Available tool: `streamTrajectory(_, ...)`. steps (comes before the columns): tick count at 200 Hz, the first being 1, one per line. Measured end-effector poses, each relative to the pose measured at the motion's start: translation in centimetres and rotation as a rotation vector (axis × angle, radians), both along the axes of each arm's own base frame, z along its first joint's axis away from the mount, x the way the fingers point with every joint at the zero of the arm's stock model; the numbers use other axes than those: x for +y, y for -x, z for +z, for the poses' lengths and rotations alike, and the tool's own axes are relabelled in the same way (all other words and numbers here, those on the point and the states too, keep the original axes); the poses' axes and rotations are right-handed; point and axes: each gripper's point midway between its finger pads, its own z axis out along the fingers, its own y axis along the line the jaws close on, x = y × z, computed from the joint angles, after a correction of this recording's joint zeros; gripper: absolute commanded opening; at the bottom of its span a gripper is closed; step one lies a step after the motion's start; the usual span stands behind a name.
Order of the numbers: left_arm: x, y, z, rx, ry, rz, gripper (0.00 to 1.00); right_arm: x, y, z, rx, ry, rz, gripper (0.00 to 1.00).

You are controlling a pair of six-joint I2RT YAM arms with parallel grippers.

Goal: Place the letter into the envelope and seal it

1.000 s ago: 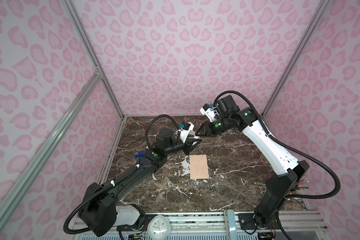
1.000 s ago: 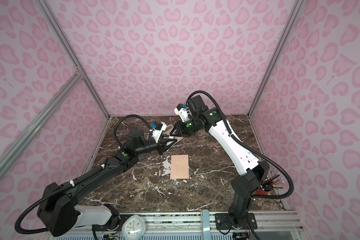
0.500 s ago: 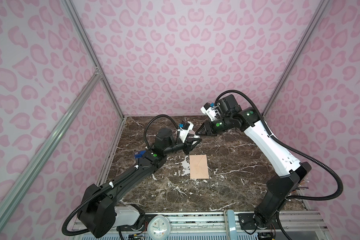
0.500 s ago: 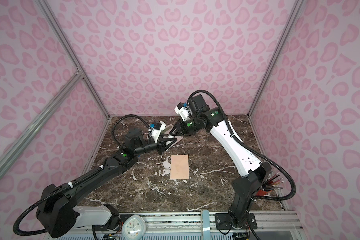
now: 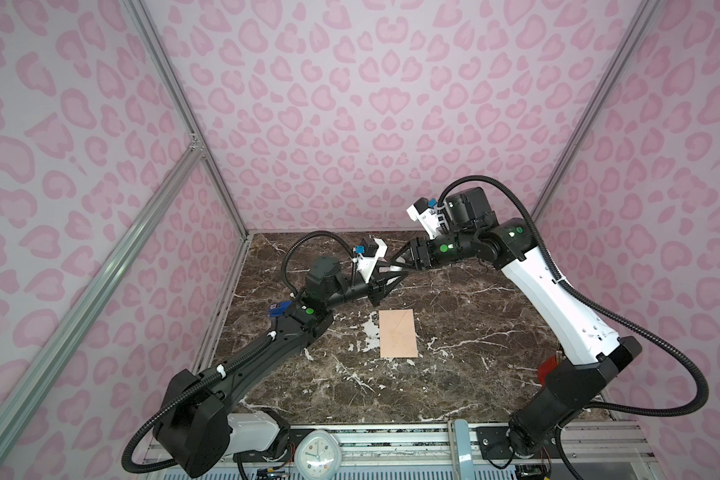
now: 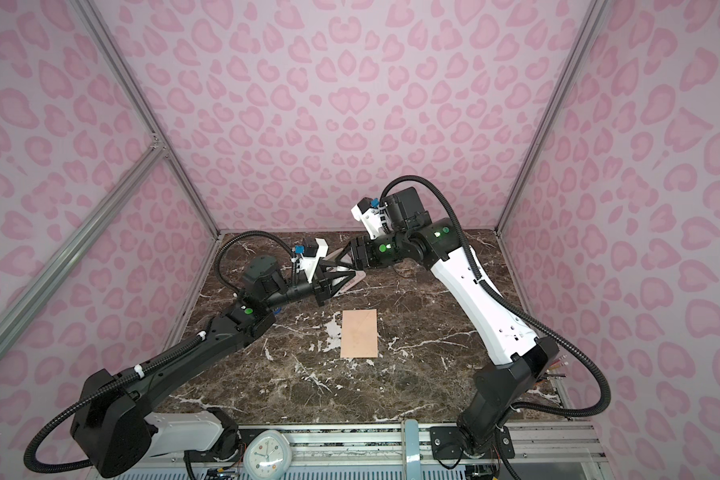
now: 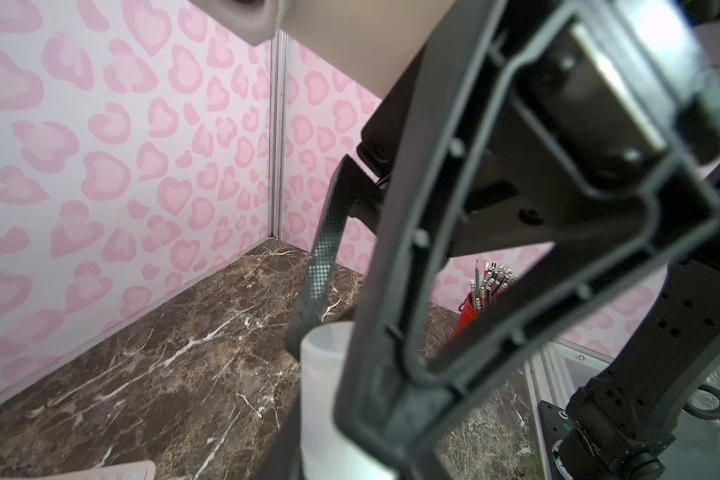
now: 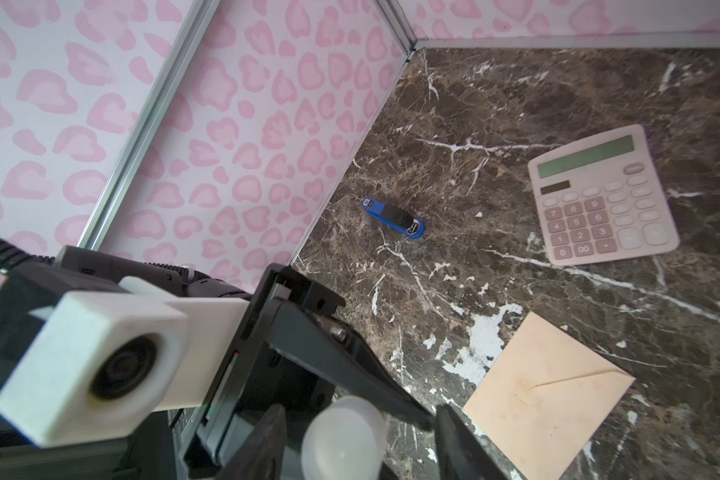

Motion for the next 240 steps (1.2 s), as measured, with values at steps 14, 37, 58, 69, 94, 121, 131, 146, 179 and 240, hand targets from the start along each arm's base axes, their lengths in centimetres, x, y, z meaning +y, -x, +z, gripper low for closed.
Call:
streamTrajectory(14, 0.0, 0.1, 0.2, -0.006, 0.004, -0.001, 0.04, -0.9, -0.2, 0.8, -0.051, -0.024, -0.023, 0.66)
streamTrajectory(37, 0.3, -0.1, 0.4, -0.014, 0.019, 0.007, 0.04, -2.5, 0.3, 1.8, -0.181, -0.071, -0.061, 0.67)
streamTrajectory(58, 0.9, -0.9, 0.6, 0.009, 0.052, 0.043, 0.07, -3.6, 1.6, 1.5, -0.312, -0.128, -0.072, 0.65)
streamTrajectory(69, 1.4, -1.4, 1.0, 0.016, 0.079, 0.061, 0.08, -4.0, 2.1, 0.4, -0.348, -0.144, -0.079, 0.64)
streamTrajectory(94, 2.0, -2.2, 2.4, 0.019, 0.148, 0.084, 0.1, -4.5, 2.4, -1.9, -0.398, -0.166, -0.096, 0.58)
streamTrajectory(121, 2.0, -2.6, 3.9, 0.029, 0.215, 0.076, 0.12, -4.0, 3.2, -3.5, -0.431, -0.179, -0.075, 0.57)
streamTrajectory(131, 1.9, -2.6, 4.5, 0.031, 0.241, 0.071, 0.12, -3.7, 3.4, -3.9, -0.439, -0.177, -0.066, 0.57)
streamTrajectory(146, 1.9, -2.7, 5.1, 0.037, 0.272, 0.063, 0.12, -3.0, 3.6, -4.4, -0.446, -0.178, -0.056, 0.56)
streamTrajectory(179, 1.9, -2.7, 6.3, 0.054, 0.329, 0.046, 0.14, -1.1, 3.8, -4.4, -0.468, -0.206, -0.018, 0.56)
streamTrajectory(240, 2.0, -2.5, 7.4, 0.074, 0.398, 0.02, 0.15, 0.6, 2.8, -3.1, -0.497, -0.281, -0.017, 0.57)
